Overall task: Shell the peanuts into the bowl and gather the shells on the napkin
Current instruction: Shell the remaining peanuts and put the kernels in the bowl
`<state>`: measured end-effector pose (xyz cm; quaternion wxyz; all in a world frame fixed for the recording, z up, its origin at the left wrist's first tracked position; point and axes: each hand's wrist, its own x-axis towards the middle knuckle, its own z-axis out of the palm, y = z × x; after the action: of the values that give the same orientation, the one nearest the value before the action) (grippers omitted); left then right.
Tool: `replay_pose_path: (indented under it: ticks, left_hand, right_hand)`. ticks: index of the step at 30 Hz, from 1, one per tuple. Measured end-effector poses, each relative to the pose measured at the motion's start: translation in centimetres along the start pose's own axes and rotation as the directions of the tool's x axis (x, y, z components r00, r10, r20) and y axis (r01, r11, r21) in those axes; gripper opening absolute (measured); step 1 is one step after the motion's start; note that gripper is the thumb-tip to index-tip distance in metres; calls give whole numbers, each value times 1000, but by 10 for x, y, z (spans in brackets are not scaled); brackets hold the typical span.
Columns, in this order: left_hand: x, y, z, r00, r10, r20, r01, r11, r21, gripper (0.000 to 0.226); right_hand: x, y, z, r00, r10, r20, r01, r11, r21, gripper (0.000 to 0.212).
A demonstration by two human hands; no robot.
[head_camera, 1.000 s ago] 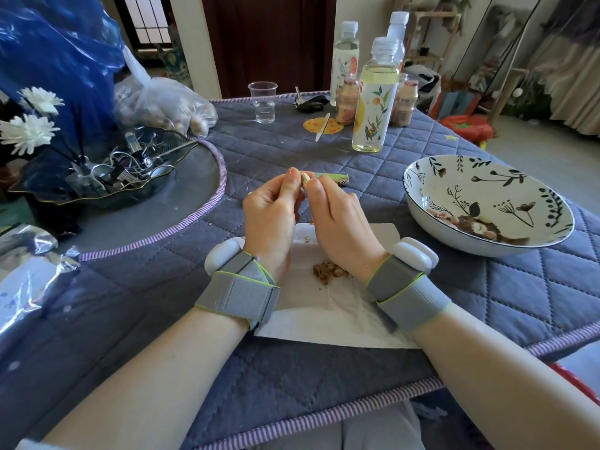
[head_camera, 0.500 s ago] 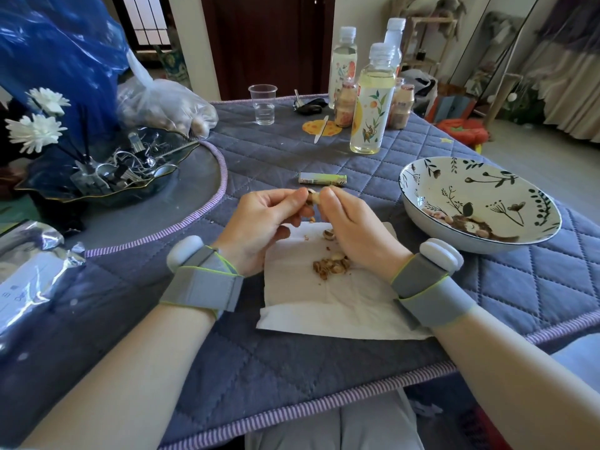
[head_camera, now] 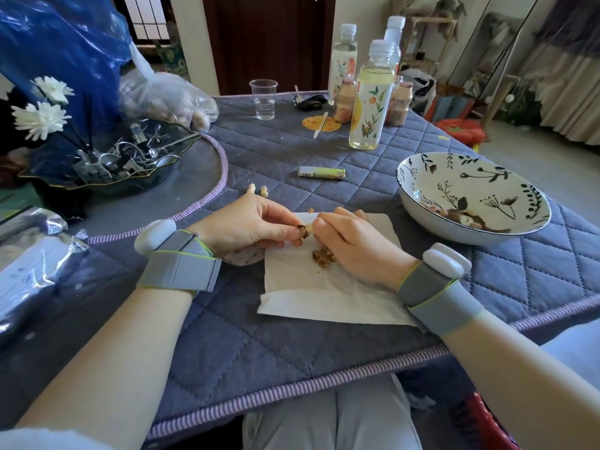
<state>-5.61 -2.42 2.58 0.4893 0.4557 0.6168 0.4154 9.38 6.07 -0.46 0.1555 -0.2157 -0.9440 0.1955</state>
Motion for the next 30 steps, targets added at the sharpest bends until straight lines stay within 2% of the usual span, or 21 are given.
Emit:
replay_pose_path:
  ticks: [5,9,14,17,22,30]
  left_hand:
    - [6,-8,-3,999,30,32,-29,999,-19,18]
    - [9,-12,-3,997,75,37,-77,996,51,19]
    - [15,-17,-5,986,164,4,-158,946,282,15]
    - [18,-19,-2,975,220,-36,-193,914,358,14]
    - [20,-21,-1,960,276,-38,-227,853,470,17]
    - [22,-19,-9,965,261,17,-229,813,535,20]
  right_hand:
    - [-1,2,-2,1000,17,17,-18,999,45,32]
    - [0,3,-2,999,25,47,-27,999,44,35]
    - [1,6,-2,997,-12,79,21,993,-115,34]
    - [2,7,-4,997,-17,78,27,992,-125,35]
    - [2,10,-9,993,24,112,-14,996,-88,31]
    - [-5,12,-15,998,53,14,-54,996,75,35]
